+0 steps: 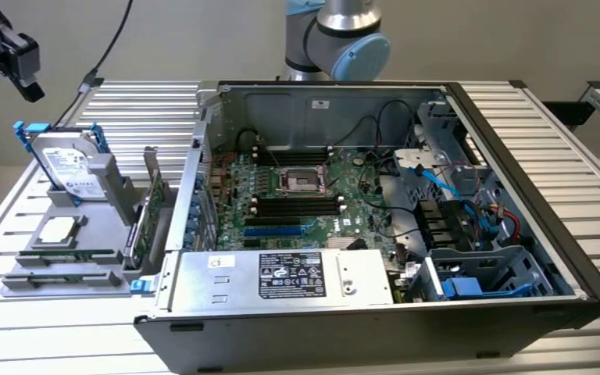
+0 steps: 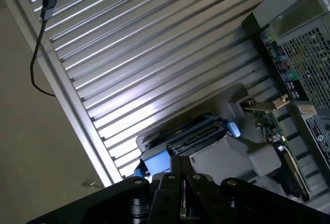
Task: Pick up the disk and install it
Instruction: 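Pick up the disk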
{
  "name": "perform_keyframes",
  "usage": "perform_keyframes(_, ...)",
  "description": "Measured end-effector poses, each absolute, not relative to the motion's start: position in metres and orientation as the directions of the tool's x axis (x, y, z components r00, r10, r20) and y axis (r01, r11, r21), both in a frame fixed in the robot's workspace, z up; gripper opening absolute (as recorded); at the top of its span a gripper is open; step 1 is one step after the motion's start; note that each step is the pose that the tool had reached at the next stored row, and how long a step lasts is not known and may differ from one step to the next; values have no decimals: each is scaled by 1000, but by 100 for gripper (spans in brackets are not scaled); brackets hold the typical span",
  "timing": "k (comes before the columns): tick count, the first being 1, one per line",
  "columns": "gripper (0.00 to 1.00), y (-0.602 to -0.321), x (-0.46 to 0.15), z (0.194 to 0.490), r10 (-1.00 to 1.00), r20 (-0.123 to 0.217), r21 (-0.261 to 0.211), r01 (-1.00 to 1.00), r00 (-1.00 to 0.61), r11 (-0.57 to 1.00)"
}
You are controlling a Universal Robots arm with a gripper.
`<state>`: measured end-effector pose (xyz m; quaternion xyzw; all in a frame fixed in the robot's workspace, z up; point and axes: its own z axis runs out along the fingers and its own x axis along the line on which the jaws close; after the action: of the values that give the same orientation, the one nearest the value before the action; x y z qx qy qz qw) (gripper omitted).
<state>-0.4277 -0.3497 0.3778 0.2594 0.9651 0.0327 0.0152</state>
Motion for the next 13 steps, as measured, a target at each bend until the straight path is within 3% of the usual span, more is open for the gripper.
perform_keyframes(13,11,-350,-429,378,646,-12,71,644,-763,762)
